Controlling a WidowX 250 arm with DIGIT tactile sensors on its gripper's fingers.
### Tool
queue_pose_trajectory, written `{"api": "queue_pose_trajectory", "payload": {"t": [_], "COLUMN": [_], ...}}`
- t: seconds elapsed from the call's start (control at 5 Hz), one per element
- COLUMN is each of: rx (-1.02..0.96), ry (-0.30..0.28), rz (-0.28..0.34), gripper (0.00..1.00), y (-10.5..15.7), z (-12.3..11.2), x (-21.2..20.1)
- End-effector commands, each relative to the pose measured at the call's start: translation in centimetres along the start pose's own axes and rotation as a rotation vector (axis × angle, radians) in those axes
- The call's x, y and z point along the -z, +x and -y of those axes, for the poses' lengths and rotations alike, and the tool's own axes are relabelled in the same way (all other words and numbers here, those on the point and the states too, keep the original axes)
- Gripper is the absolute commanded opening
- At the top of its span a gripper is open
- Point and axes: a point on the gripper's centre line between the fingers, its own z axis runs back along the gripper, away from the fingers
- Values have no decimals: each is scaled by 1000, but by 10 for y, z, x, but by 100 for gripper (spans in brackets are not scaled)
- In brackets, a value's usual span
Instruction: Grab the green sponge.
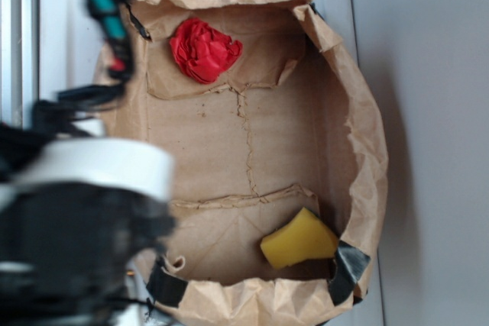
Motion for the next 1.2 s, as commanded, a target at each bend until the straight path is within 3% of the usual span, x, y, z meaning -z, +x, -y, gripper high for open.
{"api": "queue_pose_trajectory", "payload": {"t": [0.0, 0.4, 0.8, 1.0], "rx": [-40, -71, 22, 5], "ry": [27, 59, -100, -141], "rz": [70, 57, 49, 70], "gripper": [100, 100, 100, 100], "y": [47, 65, 51, 47], "z": [-13, -27, -4, -7], "x": [26, 59, 82, 78]}}
